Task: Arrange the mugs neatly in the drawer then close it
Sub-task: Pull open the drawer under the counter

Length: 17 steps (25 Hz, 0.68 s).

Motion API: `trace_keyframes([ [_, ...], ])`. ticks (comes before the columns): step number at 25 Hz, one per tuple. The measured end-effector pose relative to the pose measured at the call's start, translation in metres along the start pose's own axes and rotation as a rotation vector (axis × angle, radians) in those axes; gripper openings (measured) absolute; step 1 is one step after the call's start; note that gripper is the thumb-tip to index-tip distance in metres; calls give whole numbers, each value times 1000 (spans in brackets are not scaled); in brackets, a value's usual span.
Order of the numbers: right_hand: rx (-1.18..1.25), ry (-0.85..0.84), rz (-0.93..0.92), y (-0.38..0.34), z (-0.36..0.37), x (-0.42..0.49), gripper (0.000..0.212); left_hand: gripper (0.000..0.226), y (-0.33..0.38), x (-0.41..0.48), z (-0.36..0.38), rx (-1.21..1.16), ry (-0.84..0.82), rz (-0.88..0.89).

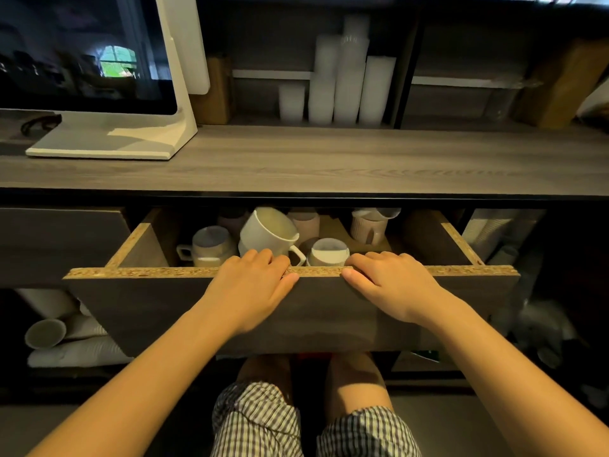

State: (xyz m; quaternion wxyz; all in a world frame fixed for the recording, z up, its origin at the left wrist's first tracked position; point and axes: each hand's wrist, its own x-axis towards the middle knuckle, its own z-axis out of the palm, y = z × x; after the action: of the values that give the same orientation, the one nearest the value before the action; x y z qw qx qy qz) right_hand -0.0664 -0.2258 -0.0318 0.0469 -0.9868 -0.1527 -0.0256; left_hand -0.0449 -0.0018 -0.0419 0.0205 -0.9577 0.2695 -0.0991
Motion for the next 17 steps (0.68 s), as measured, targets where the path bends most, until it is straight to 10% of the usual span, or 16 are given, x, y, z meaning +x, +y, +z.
trace_keyframes([
  [17, 145, -271, 10, -57, -21, -97, 45, 59, 49, -110, -39, -117, -165, 45],
])
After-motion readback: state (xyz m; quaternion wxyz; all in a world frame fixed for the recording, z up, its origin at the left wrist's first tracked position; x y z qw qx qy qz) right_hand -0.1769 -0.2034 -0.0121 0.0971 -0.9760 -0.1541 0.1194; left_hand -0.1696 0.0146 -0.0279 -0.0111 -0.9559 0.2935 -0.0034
